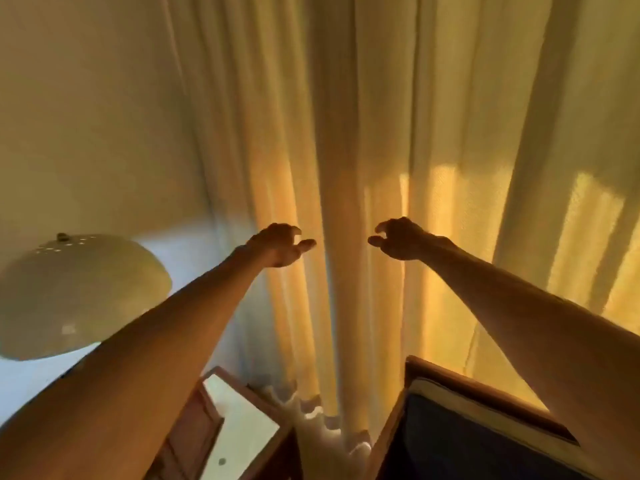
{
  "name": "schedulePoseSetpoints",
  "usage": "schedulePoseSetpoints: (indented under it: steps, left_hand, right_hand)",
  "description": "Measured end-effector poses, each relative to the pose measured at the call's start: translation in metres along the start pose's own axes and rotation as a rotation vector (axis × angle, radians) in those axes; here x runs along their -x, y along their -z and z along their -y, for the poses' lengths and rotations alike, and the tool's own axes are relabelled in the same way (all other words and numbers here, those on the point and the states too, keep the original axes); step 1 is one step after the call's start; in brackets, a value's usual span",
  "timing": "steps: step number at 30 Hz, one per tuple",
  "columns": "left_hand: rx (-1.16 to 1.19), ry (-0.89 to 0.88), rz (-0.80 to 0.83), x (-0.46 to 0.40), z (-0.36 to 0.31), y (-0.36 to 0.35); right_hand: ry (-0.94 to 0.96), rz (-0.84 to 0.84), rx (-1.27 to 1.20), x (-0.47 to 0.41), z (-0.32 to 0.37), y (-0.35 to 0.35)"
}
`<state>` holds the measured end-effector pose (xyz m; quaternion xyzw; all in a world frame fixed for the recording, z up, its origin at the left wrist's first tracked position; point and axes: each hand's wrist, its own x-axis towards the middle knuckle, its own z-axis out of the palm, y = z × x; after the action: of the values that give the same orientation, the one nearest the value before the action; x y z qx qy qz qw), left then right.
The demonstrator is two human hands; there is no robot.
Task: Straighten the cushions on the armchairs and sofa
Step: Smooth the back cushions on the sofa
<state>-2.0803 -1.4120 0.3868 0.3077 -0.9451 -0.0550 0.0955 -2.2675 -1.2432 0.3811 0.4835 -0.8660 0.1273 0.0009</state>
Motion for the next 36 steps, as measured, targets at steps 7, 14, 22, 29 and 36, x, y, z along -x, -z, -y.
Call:
schedulePoseSetpoints:
  steps: [7,14,22,29,36]
  left_hand:
    - [-0.18,0.365,-0.214,0.199,0.212,0.169]
    - [-0.302,0.713,-0.253,0.436,0.371,0.251]
    - [-0.296,1.0,-0.292,0.618,0.485,0.286]
    - [-0.246,1.036,-0.326,0.657,0.596,0.267]
    - [-0.111,1.085,-0.148,0.652,0.768,0.172]
  right_hand:
    - [0.419,-0.105,-0.077,0.027,0.3,0.044]
    - [0.734,-0.045,-0.204,0.101,0.56,0.005]
    - [1.016,0.037,-0.192,0.165,0.773,-0.032]
    - [1.078,0.107,-0.203,0.149,0.905,-0.106]
    - [1.042,0.344,-0.216,0.083,1.013,-0.269]
